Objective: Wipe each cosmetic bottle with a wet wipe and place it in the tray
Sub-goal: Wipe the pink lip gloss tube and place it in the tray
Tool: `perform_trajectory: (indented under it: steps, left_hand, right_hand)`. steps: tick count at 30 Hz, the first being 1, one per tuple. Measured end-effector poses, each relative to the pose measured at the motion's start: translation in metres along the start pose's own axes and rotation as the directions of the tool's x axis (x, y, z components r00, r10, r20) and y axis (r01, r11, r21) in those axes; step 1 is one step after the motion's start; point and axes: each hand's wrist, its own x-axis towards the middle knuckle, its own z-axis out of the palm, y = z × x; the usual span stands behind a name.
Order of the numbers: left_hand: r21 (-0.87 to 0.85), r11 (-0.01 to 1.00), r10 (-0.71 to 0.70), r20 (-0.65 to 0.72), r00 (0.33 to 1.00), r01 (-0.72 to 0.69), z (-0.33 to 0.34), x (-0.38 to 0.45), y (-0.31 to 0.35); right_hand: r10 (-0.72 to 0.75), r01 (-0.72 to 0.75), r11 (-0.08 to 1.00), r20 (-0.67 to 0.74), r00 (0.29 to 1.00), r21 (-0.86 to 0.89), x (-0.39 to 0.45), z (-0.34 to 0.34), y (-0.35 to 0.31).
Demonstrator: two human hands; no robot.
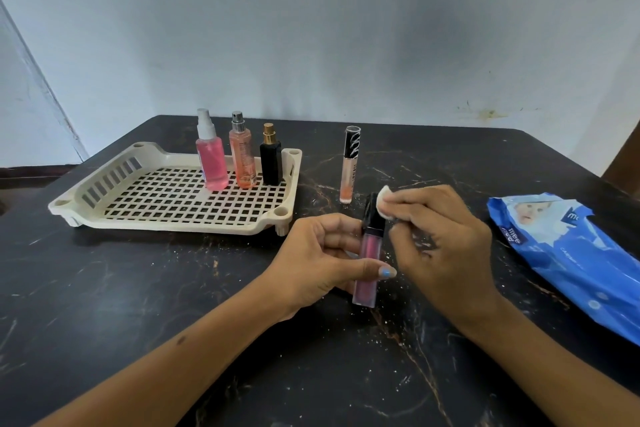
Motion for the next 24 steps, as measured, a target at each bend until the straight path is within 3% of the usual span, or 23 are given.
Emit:
perform_trajectory:
  steps: [4, 10, 17, 24]
  left_hand:
    - [0.012, 1.0, 0.014, -0.007, 1.0, -0.014, 0.0, 0.002, -0.002]
    - [0.072, 0.997, 0.042, -0.016, 0.999, -0.041, 0.001, 0.002, -0.004]
    - [0.251, 0.96, 0.134, -0.017, 0.991, -0.126, 0.0, 0.003, -0.009]
    - [0.337, 0.929, 0.183, -0.06, 0.981, -0.153, 0.002, -0.002, -0.003]
  right_hand:
    - [-0.09, 0.087, 0.994, 0.041, 0.995, 0.065, 0.0, 0.002, -0.008]
    - [-0.001, 0.002, 1.0, 0.012, 1.0, -0.015, 0.001, 0.0, -0.001]
    - [-0.152, 0.146, 0.984, 0.056, 0.987, 0.1, 0.001, 0.0, -0.012]
    - [-0.023, 0.023, 1.0, 0.01, 1.0, -0.004, 0.002, -0.001, -0.005]
